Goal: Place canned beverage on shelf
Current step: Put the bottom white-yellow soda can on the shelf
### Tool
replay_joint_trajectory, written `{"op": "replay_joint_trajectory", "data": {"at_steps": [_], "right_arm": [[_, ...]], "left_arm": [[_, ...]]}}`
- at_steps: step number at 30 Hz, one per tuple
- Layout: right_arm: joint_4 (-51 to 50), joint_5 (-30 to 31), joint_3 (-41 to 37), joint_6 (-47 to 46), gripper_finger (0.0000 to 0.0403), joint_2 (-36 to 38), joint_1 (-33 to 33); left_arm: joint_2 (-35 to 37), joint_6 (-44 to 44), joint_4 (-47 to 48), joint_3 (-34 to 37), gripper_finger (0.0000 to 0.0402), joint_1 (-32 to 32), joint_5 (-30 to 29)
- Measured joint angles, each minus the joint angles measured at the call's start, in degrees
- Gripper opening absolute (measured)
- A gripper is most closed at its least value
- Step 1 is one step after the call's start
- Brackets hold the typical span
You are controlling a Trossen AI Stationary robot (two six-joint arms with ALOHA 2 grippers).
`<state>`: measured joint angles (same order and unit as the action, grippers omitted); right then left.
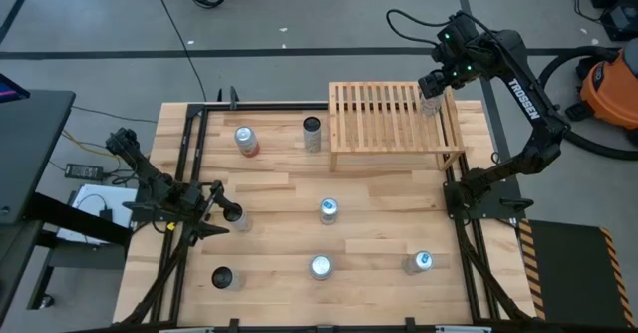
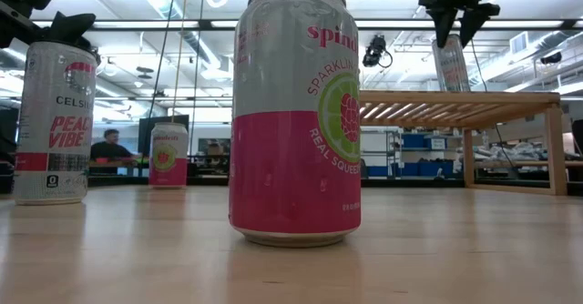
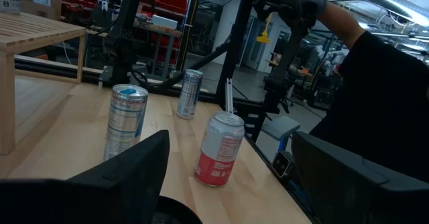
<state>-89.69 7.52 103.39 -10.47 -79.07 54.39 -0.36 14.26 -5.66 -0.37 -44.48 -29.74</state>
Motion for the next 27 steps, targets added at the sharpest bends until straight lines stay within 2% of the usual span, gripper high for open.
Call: {"op": "replay_joint_trajectory", "data": {"at_steps": [6, 27], "right_arm": [[1.19, 0.8, 0.0, -3.82, 0.0303, 0.87, 0.0], [7.37, 0.32, 0.02, -3.06, 0.0303, 6.44, 0.0]], "left_arm": [[0.0, -0.04, 0.0, 0.0, 0.0316, 0.0, 0.0], [0.0, -0.02, -0.01, -0.01, 0.0316, -0.01, 0.0]]}}
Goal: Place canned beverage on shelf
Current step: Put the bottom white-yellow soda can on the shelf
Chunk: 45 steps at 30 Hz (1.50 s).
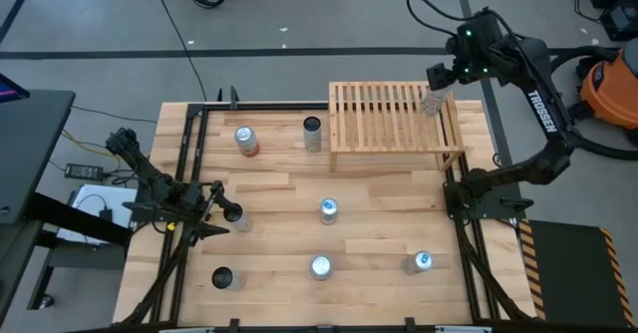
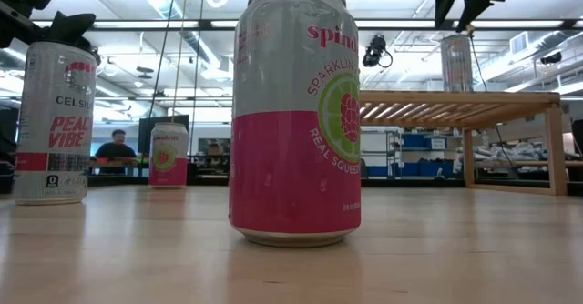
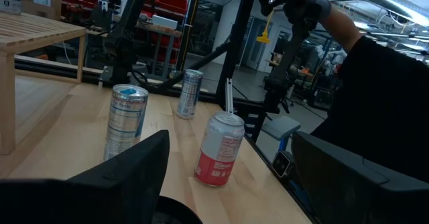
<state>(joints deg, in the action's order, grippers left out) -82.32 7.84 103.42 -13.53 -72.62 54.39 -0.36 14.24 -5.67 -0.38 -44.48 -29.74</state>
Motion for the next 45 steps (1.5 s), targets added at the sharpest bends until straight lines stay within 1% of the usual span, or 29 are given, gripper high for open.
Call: {"op": "replay_joint_trajectory", "data": {"at_steps": [6, 14, 19, 23, 27, 31, 37, 41, 45], "right_arm": [[2.44, -1.8, 0.0, 0.86, 0.0303, 0.93, 0.0], [6.63, -7.72, 0.0, 5.62, 0.0303, 1.16, 0.0], [7.61, -7.66, 0.0, 6.22, 0.0303, 1.34, -0.77], [6.74, -4.91, 0.0, 6.27, 0.0303, 2.53, -2.86], [6.43, 0.78, 0.0, 5.56, 0.0303, 5.39, -6.28], [6.38, 6.0, 0.0, 2.5, 0.0303, 9.67, -9.17], [5.13, 9.59, -0.08, -2.0, 0.0303, 14.64, -11.53], [5.13, 12.36, -3.56, -3.31, 0.0303, 17.19, -11.76], [6.19, 14.42, -11.3, -5.66, 0.0303, 21.01, -11.76]], "left_arm": [[0.0, 0.0, 0.0, 0.0, 0.0316, 0.02, 0.0], [0.0, 0.05, 0.0, 0.0, 0.0316, 0.0, 0.0], [0.0, 0.04, 0.0, 0.0, 0.0316, 0.02, 0.0], [0.0, 0.13, -0.02, 0.02, 0.0316, 0.02, 0.0], [0.0, 0.13, -0.39, 0.0, 0.0316, 0.01, 0.0], [0.0, 0.09, -0.51, 0.01, 0.0316, 0.0, 0.0], [0.0, 0.09, -0.52, 0.0, 0.0316, 0.01, 0.0], [0.0, 0.06, -0.52, 0.01, 0.0316, 0.0, 0.0], [0.0, -0.04, -0.52, 0.0, 0.0316, 0.01, 0.0]]}}
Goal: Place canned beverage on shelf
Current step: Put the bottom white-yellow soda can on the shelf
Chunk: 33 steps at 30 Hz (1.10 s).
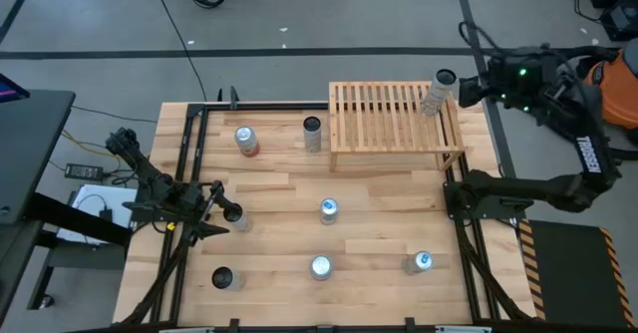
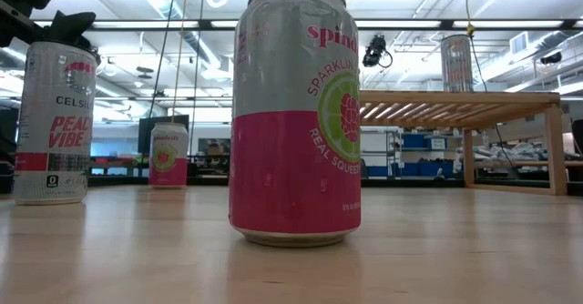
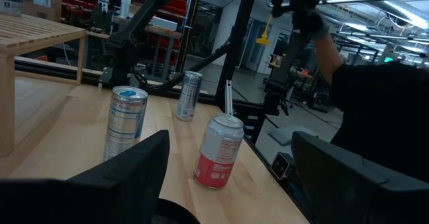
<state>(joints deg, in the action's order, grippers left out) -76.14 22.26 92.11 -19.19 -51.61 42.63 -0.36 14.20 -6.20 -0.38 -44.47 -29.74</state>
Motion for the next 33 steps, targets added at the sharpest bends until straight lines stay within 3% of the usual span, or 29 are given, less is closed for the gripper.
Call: {"op": "replay_joint_trajectory", "data": {"at_steps": [8, 15, 27, 33], "right_arm": [[14.13, 2.13, -19.38, -1.89, 0.0303, 9.67, 0.0], [25.81, 1.8, -32.37, -2.28, 0.0303, 12.35, -0.01], [27.26, -3.08, -34.11, -3.51, 0.0303, 13.95, -0.13], [27.26, -9.66, -34.11, -0.3, 0.0307, 14.93, -0.13]], "left_arm": [[0.0, 0.15, 0.02, 0.0, 0.0316, 0.0, 0.0], [0.0, 0.09, 0.02, 0.02, 0.0316, -0.01, 0.0], [0.0, 0.17, 0.02, 0.0, 0.0316, -0.02, 0.0], [0.0, 0.13, 0.02, 0.0, 0.0316, -0.01, 0.0]]}}
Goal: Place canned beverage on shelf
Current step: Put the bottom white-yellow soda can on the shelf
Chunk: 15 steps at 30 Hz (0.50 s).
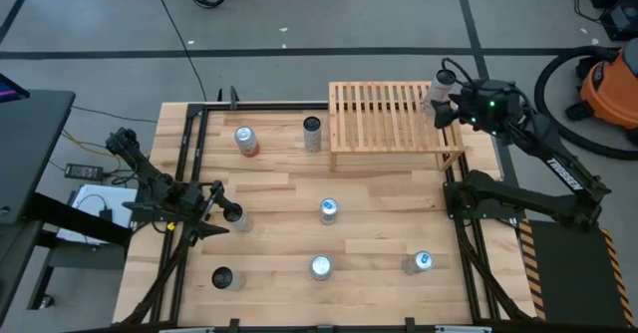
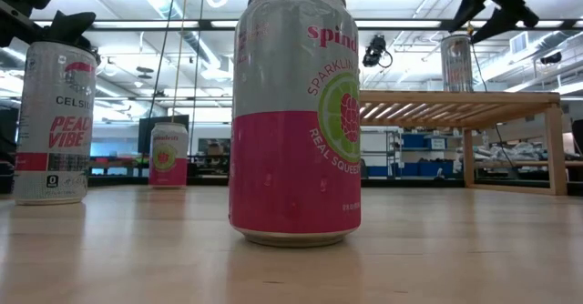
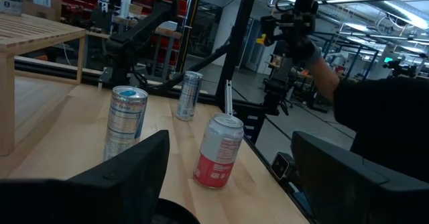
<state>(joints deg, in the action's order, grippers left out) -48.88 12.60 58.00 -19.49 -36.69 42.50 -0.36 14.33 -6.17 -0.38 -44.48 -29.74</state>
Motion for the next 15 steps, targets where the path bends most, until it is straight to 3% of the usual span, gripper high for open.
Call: {"op": "replay_joint_trajectory", "data": {"at_steps": [4, 15], "right_arm": [[0.02, -4.21, 0.0, 1.9, 0.0316, 0.0, 0.0], [-0.23, -8.0, 0.02, 1.53, 0.0323, -0.04, 0.0]], "left_arm": [[0.0, 0.0, 0.0, 0.01, 0.0316, 0.0, 0.0], [0.0, -0.59, 0.04, 0.02, 0.0316, 0.01, 0.0]]}}
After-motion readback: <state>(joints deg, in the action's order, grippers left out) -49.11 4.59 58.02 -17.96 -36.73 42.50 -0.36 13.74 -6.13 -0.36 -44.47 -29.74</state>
